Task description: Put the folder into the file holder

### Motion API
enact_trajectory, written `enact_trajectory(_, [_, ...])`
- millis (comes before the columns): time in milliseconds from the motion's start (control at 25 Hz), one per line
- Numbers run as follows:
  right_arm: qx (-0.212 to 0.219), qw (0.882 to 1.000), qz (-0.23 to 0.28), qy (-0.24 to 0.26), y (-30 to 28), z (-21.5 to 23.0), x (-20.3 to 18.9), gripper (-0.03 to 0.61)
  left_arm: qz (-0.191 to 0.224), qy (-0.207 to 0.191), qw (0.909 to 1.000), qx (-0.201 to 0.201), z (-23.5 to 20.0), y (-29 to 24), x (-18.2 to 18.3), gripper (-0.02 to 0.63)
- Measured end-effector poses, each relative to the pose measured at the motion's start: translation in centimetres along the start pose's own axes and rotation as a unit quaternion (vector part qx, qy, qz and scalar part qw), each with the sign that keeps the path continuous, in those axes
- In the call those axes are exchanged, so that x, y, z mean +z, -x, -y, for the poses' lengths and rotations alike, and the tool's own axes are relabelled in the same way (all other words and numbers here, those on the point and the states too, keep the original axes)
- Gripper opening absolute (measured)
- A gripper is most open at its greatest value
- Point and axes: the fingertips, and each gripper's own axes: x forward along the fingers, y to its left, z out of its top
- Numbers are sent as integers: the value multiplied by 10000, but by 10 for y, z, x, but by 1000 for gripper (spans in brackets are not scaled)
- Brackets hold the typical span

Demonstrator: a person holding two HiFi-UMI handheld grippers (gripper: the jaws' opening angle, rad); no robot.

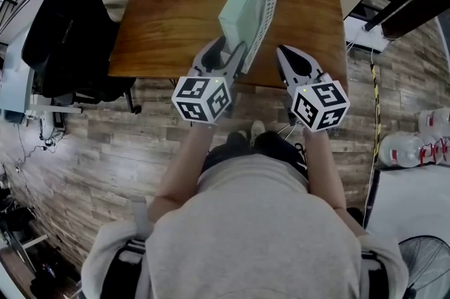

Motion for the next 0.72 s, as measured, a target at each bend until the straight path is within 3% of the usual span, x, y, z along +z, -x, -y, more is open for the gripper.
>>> enact_trajectory(280, [166, 9998, 4, 96, 1, -16, 0, 9, 109, -28, 9999, -77, 7, 14, 7, 210])
enact_trajectory(720, [310, 9994, 75, 167, 5, -30, 3, 9, 155, -142, 9997, -143, 16, 25, 0, 85])
